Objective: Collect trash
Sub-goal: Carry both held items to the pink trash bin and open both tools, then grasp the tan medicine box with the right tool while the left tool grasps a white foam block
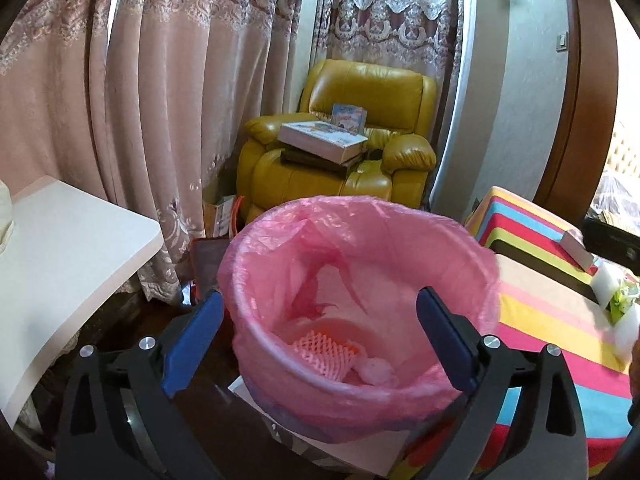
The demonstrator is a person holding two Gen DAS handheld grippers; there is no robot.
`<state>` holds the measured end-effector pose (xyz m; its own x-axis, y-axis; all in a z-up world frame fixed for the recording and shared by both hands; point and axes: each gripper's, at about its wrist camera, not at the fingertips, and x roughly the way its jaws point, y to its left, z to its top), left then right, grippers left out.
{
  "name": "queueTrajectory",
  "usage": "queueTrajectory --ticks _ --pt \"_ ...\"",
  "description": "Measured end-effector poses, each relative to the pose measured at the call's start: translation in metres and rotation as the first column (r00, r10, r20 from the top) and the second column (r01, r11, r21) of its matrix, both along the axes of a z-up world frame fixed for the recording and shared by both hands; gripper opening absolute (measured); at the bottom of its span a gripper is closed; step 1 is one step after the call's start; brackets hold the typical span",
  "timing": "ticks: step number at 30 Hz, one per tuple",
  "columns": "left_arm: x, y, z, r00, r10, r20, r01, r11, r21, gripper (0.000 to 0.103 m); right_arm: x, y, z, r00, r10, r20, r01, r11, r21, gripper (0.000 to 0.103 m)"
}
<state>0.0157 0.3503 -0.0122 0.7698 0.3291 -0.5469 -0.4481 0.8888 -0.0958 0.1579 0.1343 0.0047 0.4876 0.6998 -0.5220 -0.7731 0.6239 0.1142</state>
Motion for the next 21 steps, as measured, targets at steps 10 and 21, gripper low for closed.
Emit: queueTrajectory --ticks 10,21 --pt "0.026 -0.113 0.015 0.985 -0.173 -0.011 0.173 0.983 0.062 0.091 -0.017 -0.147 -0.008 0.959 -0.275 0.066 0.274 0.962 0.020 0.084" --pt "0.073 -0.256 0.002 0.877 -0.479 -0.043 0.478 0.878 -0.032 0.092 -0.022 -0.323 -0.035 0.792 -0.610 0.019 0.610 0.792 0.005 0.084"
